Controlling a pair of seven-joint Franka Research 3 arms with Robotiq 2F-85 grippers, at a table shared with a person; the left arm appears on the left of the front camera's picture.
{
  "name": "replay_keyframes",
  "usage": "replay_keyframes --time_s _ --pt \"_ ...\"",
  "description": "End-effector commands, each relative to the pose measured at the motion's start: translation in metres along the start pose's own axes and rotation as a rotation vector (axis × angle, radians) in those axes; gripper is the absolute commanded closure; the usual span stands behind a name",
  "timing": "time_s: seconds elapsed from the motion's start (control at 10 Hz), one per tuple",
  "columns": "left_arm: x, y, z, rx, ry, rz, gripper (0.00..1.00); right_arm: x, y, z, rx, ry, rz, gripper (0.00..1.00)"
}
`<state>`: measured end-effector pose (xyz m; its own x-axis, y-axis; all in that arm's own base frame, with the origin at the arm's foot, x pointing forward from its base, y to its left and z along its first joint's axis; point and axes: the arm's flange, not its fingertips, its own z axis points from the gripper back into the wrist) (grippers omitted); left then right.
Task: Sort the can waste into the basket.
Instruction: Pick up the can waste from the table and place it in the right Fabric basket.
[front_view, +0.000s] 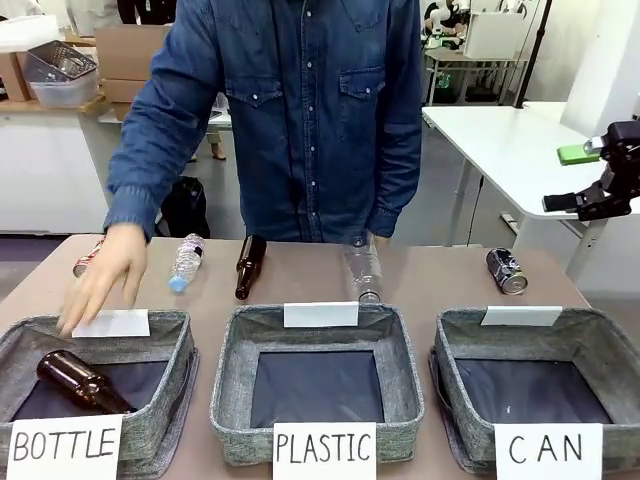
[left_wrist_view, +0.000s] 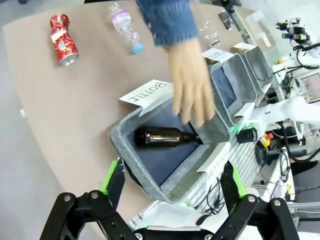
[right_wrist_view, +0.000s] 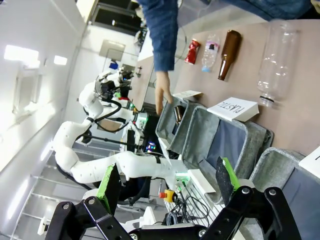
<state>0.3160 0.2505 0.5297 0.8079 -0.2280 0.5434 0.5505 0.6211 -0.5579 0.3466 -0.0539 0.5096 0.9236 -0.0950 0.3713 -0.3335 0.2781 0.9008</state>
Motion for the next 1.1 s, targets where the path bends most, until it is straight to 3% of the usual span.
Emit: replay_keyframes --time_s 0.0,0.2,0.3,0.4,0.5,0.6,0.8,1.0 --pt "0.023 0.003 -0.024 0.038 0.047 -0.002 0.0 0.003 0.0 -0.002 0.023 -0.014 0.027 0.0" --pt "0.054 0.011 -0.057 0.054 0.129 -0.011 0.0 0.003 0.0 -0.002 0.023 -0.014 0.027 0.0" --pt "0.076 0.023 -0.086 0.118 0.188 0.002 0.0 0.003 0.0 -0.002 0.023 -0.014 0.027 0.0" --pt "0.102 0.044 -0.129 0.139 0.326 -0.078 0.0 0.003 0.0 -0.002 0.023 -0.014 0.027 0.0" --pt "0.121 0.063 -0.166 0.286 0.387 -0.076 0.0 0.003 0.0 -0.002 0.023 -0.014 0.027 0.0" --pt "0.137 0.08 -0.203 0.434 0.411 -0.07 0.0 0.003 0.0 -0.002 0.023 -0.014 0.027 0.0" --pt "0.16 0.104 -0.268 0.6 0.392 -0.109 0.0 0.003 0.0 -0.002 0.023 -0.014 0.027 0.0" --pt "0.168 0.121 -0.298 0.603 0.414 -0.122 0.0 0.003 0.0 -0.002 0.023 -0.014 0.027 0.0"
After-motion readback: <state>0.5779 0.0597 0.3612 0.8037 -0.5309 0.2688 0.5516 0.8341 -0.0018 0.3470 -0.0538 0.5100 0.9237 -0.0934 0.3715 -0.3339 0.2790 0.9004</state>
